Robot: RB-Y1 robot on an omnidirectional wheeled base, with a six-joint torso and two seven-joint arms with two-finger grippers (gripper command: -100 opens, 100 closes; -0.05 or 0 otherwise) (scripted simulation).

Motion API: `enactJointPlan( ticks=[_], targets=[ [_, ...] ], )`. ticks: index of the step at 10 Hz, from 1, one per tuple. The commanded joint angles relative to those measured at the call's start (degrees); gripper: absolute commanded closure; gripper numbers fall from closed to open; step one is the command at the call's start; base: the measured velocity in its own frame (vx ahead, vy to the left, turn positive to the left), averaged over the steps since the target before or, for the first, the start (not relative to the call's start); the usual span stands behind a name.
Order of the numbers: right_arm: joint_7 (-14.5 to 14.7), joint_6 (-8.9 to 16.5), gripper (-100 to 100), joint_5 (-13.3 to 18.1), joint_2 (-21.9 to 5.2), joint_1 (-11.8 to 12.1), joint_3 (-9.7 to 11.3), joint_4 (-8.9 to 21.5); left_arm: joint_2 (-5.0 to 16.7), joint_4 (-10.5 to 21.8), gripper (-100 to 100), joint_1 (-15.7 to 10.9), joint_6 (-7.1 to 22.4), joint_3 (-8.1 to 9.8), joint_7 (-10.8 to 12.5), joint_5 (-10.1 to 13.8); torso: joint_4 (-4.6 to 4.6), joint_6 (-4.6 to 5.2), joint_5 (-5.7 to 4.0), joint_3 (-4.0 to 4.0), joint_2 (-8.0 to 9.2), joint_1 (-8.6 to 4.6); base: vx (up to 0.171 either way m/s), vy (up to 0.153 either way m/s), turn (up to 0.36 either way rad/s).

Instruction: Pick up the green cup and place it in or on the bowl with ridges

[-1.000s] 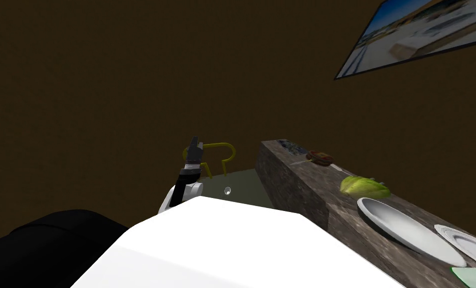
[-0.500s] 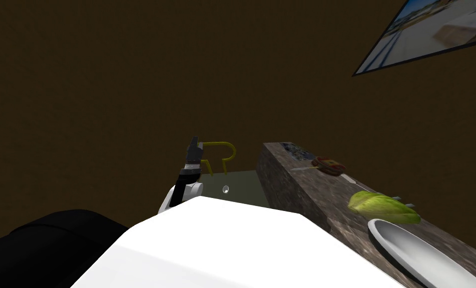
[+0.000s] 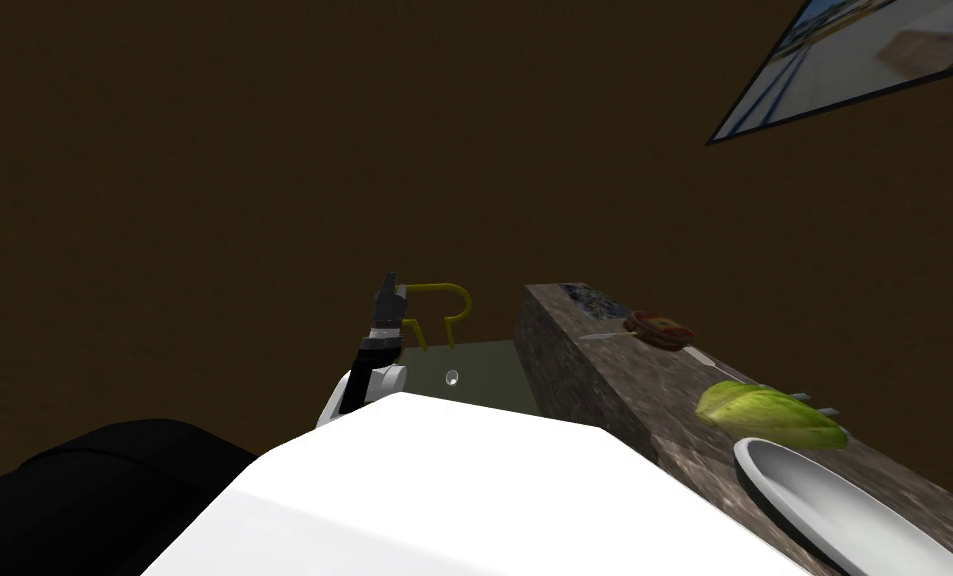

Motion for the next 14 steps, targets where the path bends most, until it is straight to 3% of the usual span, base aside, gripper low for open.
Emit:
enactJointPlan(
  ticks=[1,4,5,6,7,8,14],
  targets=[
    [0.0,0.0,100,0.0,0.0,0.0,0.0,0.0,0.0,0.0,0,0.0,0.0,0.0,0.0,0.0,0.0,0.0,0.0,0.0,0.0,0.0,0.0,-0.001,0.012],
    [0.4,-0.1,100,0.1,-0.1,0.0,0.1,-0.2,0.0,0.0,0,0.0,0.0,0.0,0.0,0.0,0.03,0.15,-0.01,0.0,-0.02,0.03,-0.001,0.0,0.006],
    [0.4,-0.1,0,0.1,-0.1,0.0,0.0,-0.2,0.0,0.0,0,0.0,0.0,0.0,0.0,0.0,0.03,0.15,-0.03,0.0,-0.03,0.05,0.0,0.0,0.0],
    [0.4,-0.1,100,0.1,-0.1,0.0,0.0,-0.2,0.0,0.0,0,0.0,0.0,0.0,0.0,0.0,0.03,0.14,-0.04,0.0,-0.03,0.05,0.0,0.0,0.0],
    [0.3,-0.1,0,0.1,-0.2,0.0,0.0,-0.1,0.0,0.0,0,0.0,0.0,0.0,0.0,0.0,0.02,0.12,-0.06,-0.01,-0.05,0.06,0.0,0.0,0.0],
    [0.4,0.8,100,0.5,-2.8,0.1,-0.8,-0.1,0.0,0.0,0,0.0,0.0,0.0,0.0,0.0,0.02,0.11,-0.07,-0.02,-0.05,0.07,-0.008,0.012,-0.002],
    [0.7,5.3,100,0.1,-10.2,0.6,-3.8,-0.7,0.0,0.0,0,0.0,0.0,0.0,0.0,0.0,0.0,0.02,0.14,-0.06,-0.11,0.41,-0.009,0.026,0.003]
  ],
)
